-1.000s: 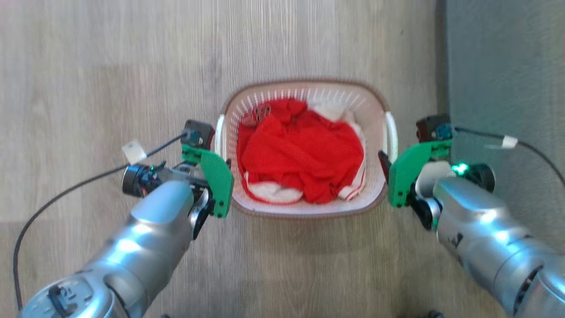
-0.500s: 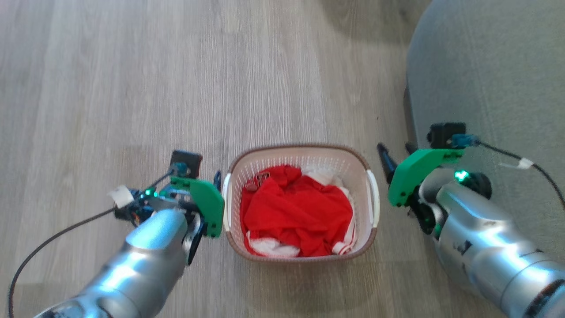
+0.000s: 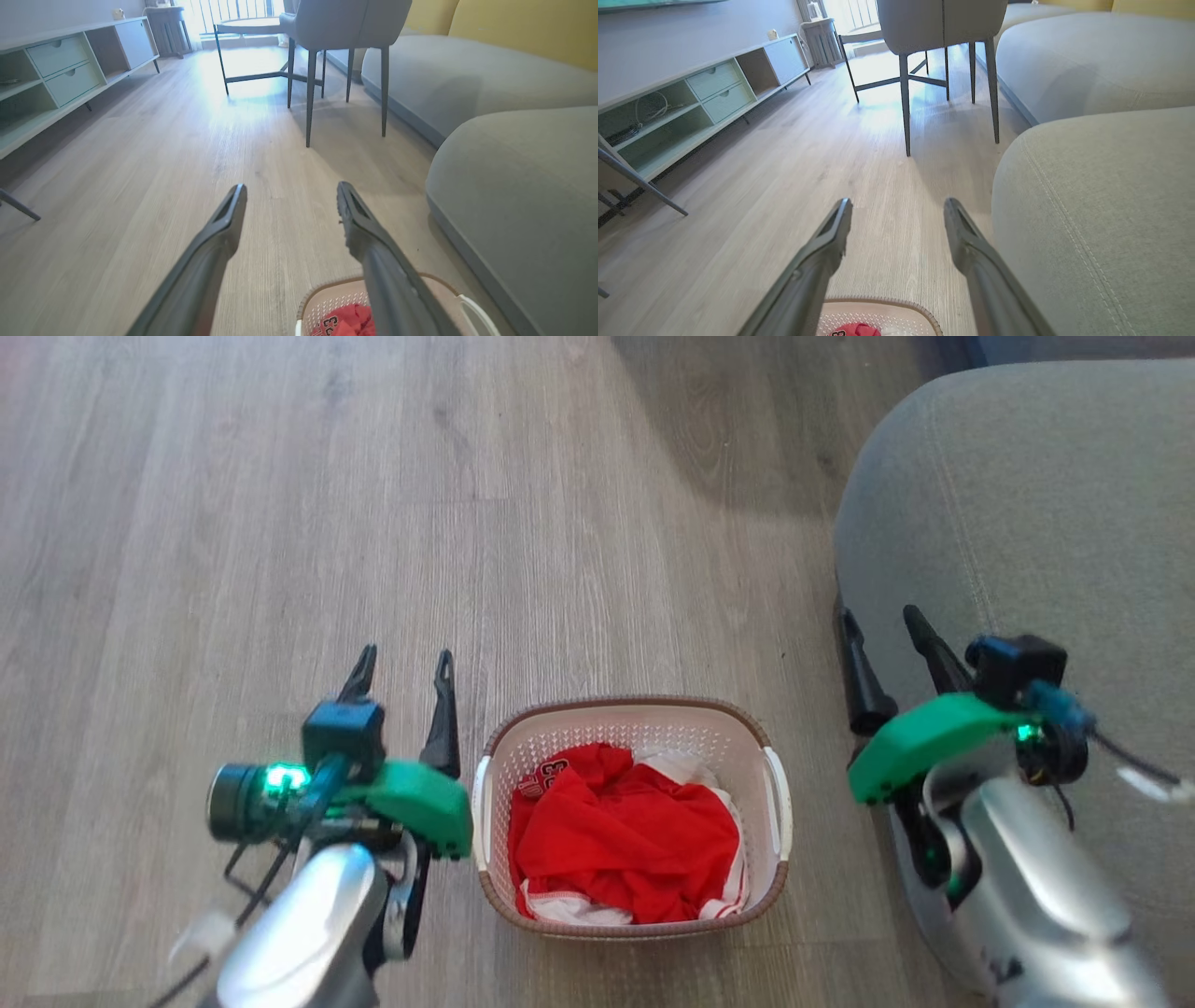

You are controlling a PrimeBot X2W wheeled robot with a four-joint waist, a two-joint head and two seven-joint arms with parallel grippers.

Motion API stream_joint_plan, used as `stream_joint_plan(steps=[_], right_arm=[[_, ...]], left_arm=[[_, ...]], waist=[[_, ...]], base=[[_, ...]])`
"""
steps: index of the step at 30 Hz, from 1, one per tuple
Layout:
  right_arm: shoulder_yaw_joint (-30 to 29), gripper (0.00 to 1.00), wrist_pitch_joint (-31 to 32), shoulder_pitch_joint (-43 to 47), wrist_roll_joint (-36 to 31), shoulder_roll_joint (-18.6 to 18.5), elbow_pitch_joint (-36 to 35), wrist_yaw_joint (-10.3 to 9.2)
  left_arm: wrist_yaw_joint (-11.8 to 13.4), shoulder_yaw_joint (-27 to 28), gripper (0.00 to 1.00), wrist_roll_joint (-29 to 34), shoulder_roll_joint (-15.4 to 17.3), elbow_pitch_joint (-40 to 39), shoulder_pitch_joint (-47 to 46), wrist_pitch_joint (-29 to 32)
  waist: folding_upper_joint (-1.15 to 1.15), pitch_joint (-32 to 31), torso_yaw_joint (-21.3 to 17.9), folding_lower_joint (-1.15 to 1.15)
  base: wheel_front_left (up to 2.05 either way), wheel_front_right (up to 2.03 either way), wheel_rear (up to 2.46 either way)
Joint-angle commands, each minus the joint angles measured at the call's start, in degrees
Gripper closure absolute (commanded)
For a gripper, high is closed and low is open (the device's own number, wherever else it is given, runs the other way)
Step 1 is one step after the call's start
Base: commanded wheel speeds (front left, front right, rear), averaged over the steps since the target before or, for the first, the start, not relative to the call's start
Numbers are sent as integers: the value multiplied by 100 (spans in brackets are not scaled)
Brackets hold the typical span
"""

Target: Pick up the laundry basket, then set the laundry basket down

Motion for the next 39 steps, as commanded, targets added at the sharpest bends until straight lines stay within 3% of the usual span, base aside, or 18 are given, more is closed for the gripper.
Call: stream_joint_plan(steps=[1, 4, 6, 9, 13, 18, 39], right_arm=[[-80, 0, -75, 173, -286, 146, -426, 40], [-534, 0, -75, 811, -1066, 349, -1397, 40], [-597, 0, -75, 952, -1201, 389, -1614, 40], [-800, 0, -75, 1366, -1338, 516, -2135, 40], [-985, 0, -75, 1835, -1473, 605, -2565, 40], [-1229, 0, -75, 2224, -1439, 669, -2829, 40], [-1434, 0, -75, 2520, -1549, 676, -3140, 40]], left_arm=[[-43, 433, 0, 201, 74, -419, -13, -69], [-270, 1301, 0, 861, -280, -1323, 675, -69], [-325, 1475, 0, 1034, -379, -1499, 802, -69], [-666, 1820, 0, 1400, -653, -1904, 1127, -69], [-1005, 2241, 0, 1461, -903, -2018, 1555, -70], [-1342, 2551, 0, 1508, -993, -1929, 1787, -70], [-1532, 2649, 0, 1253, -1004, -2066, 2063, -70]], waist=[[-1, -23, 14, 1], [-1, -62, 74, 1], [-1, -65, 90, 1], [-1, -86, 131, 1], [-1, -140, 140, 1], [-1, -185, 101, 1], [-1, -301, -13, 1]], base=[[0, 0, 0], [0, 0, 0], [0, 0, 0], [0, 0, 0], [0, 0, 0], [0, 0, 0], [0, 0, 0]])
